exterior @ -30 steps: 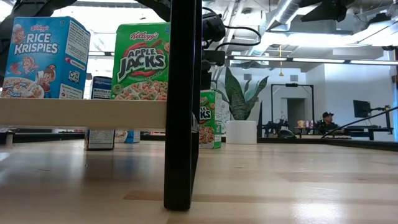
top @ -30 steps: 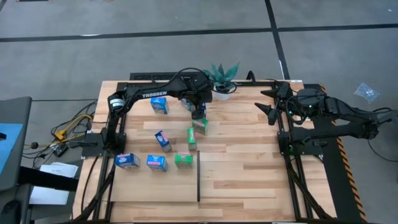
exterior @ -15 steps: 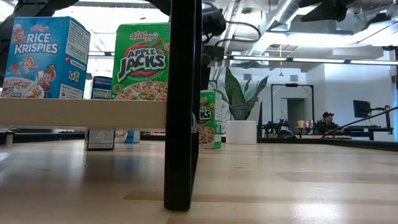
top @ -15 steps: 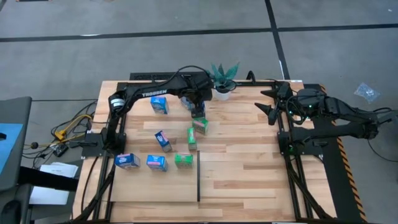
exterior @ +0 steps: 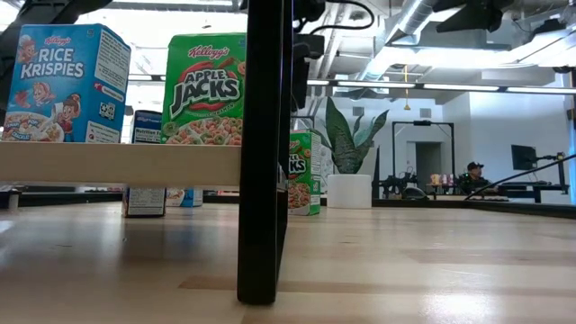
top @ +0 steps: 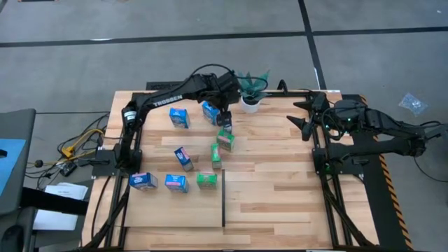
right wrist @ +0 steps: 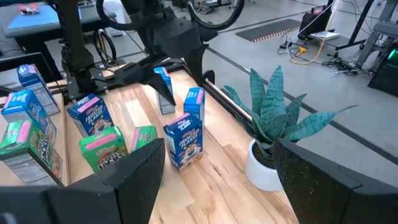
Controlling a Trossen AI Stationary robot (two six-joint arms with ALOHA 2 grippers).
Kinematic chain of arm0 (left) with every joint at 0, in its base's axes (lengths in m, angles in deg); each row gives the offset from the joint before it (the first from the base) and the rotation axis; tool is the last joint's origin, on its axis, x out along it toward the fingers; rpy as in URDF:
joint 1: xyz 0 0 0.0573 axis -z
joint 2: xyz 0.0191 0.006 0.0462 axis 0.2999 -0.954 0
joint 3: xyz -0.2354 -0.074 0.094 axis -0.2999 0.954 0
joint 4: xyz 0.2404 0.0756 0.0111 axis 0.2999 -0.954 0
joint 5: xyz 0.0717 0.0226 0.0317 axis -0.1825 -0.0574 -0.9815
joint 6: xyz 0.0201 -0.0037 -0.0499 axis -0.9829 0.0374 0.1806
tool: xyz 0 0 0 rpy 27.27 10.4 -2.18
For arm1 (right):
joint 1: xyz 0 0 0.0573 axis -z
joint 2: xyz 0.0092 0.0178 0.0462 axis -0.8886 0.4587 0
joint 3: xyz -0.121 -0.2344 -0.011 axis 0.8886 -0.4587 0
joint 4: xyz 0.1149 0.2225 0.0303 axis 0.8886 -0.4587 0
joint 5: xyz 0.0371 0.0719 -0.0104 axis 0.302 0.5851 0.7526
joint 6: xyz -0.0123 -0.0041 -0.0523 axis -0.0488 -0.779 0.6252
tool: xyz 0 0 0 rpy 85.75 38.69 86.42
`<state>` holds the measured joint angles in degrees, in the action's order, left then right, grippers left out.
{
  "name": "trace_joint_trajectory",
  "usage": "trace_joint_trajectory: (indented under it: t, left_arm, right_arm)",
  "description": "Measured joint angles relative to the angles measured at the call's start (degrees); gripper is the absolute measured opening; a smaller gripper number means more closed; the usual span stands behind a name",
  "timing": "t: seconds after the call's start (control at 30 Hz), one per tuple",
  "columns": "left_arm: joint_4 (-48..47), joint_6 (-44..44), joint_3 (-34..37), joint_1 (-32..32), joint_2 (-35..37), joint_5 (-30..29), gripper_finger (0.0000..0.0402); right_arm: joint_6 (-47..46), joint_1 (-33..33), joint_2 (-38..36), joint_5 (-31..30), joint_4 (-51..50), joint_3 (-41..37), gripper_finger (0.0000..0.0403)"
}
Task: Stack cereal on shelf
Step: Put the top blue cereal box on the shelf aligned with the other blue cereal box
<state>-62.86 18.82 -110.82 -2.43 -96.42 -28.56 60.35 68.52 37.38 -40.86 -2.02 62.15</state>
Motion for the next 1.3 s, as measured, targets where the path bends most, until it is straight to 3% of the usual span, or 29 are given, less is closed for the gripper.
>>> trace_joint_trajectory:
  t: [0.23,0.8,1.3]
  left_arm:
    - [0.15,0.57,0.68,-0.13,-0.12,4.31,0.0313]
    - [-0.23,0.89,0.62,-0.13,-2.00,4.79,0.0377]
    - [-1.42,1.02,0.68,0.00,-4.71,5.08,0.0383]
  right_arm:
    - [-0.02,0.00,0.00,0.00,-1.86,0.00,0.0322]
    - [0.02,0.00,-0.02,0.00,-2.42,0.00,0.0322]
    - [0.04,-0.04,-0.01,0.02,-2.91,0.00,0.0322]
